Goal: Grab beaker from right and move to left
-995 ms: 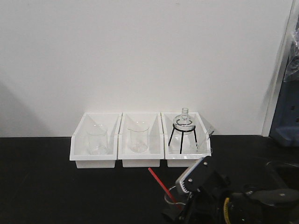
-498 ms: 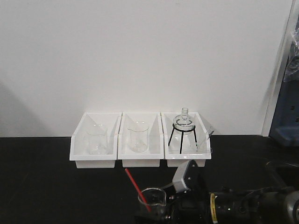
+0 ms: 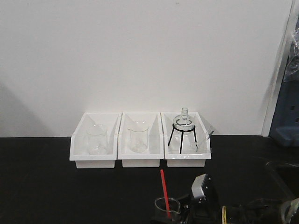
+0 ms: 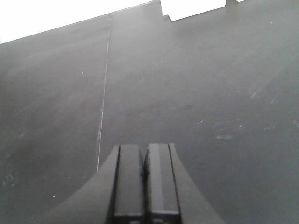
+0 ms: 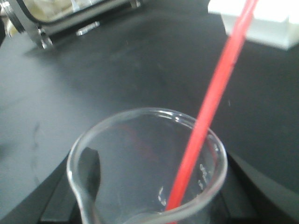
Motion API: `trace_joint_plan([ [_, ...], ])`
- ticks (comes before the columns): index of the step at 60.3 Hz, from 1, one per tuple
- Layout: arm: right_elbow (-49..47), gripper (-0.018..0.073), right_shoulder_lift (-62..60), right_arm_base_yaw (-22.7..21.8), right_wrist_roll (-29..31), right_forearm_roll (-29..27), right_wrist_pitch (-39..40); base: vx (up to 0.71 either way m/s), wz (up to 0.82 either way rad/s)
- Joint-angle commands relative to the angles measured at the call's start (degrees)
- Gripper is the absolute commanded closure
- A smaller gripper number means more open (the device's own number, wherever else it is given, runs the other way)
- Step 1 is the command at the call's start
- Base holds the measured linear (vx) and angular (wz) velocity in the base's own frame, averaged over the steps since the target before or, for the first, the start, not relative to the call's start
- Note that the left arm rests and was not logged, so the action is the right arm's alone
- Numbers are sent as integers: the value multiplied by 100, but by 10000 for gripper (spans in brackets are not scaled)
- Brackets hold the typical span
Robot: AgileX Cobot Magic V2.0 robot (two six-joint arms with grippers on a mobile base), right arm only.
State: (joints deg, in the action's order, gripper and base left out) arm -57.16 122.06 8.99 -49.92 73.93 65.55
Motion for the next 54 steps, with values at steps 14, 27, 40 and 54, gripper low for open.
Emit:
trace_joint_plan([
  [14,-137,560,98,-6,1155,-108,1049,0,0],
  [27,-137,560,115,-6,1681,61,994,0,0],
  [40,-137,560,149,-6,1911,42,751,0,0],
  [54,-137,560,399,-6,1916,14,799,0,0],
])
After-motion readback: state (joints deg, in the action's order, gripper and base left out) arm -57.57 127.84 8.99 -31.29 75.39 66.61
